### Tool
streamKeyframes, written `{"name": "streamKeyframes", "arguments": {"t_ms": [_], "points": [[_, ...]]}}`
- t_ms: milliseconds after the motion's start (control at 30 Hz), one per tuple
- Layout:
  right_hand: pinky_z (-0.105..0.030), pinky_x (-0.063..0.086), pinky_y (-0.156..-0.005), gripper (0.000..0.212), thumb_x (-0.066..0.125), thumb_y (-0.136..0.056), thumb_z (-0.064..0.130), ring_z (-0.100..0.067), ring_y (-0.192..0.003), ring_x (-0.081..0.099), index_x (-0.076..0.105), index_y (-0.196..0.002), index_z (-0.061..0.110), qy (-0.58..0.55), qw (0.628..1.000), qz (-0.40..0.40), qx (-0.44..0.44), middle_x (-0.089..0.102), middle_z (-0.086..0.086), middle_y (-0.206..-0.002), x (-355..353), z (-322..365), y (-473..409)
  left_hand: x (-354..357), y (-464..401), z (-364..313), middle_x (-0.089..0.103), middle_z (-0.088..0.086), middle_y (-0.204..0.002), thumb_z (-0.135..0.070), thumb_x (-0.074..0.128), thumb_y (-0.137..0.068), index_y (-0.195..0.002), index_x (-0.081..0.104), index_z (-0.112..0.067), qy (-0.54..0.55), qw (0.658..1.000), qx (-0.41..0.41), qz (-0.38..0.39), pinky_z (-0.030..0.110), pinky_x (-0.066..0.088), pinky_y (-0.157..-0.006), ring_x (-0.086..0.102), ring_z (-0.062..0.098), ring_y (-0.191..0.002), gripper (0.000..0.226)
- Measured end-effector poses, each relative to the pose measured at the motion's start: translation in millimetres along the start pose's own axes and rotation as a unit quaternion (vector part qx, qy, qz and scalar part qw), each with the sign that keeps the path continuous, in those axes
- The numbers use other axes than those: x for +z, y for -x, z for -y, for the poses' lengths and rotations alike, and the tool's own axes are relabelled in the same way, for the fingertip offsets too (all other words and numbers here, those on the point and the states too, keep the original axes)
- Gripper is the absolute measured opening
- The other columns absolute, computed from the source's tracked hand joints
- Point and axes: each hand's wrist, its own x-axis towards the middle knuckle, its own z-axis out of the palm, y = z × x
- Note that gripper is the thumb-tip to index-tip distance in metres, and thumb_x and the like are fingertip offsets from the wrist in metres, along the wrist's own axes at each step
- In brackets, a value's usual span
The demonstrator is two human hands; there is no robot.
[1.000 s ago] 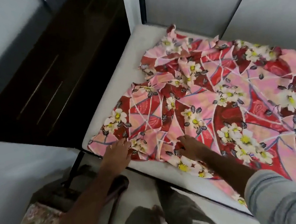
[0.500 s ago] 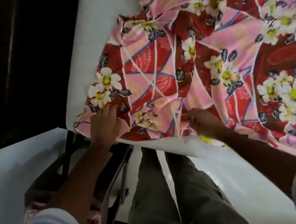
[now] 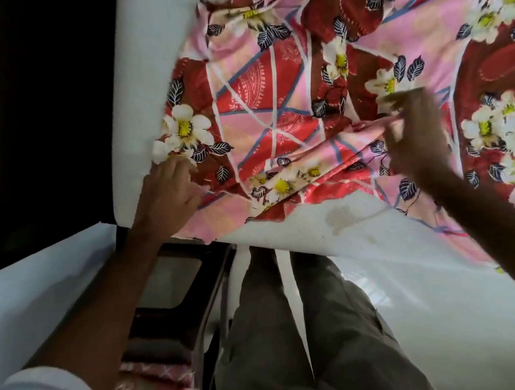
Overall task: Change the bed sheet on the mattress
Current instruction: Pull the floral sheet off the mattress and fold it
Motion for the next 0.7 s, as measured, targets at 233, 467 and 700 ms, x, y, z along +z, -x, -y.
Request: {"name": "streamKeyframes", "arguments": {"t_ms": [233,467,700], "points": [[-0.049,0.048,-0.094,0.065,0.073,-0.081,0.043,-0.033,-0.115,0.053,0.050,-0.135,0.016,0.062,0.945,0.235,-0.219,0.054,-0.012,-0.132,93,101,84,16,9,2,0.062,0.008,-0.107,-0.028,0.072,-0.086,-0.110,0.058,-0.017,-0.128,0.990,0.007,0.059,0.045,0.048,-0.080,0.061,0.033,-0.096,0.030],[-0.039,0.037,-0.081,0.009,0.074,-0.083,0.020,-0.027,-0.087,0.063,0.068,-0.088,0.017,-0.099,0.976,0.150,-0.125,0.068,0.001,-0.091,101,104,64,4,15,10,0.065,0.007,-0.104,-0.013,0.066,-0.092,-0.103,0.060,-0.014,0.028,0.999,-0.025,-0.002,0.045,0.044,-0.080,0.064,0.034,-0.096,0.012],[-0.031,0.046,-0.075,0.017,0.082,-0.077,0.006,-0.013,-0.088,0.056,0.066,-0.080,0.010,-0.216,0.955,0.192,-0.062,0.061,0.004,-0.091,9,84,31,-10,7,-82,0.051,0.005,-0.133,-0.036,0.075,-0.087,-0.130,0.055,-0.013,0.261,0.958,0.118,0.012,0.027,0.048,-0.096,0.051,0.011,-0.120,0.053]]}}
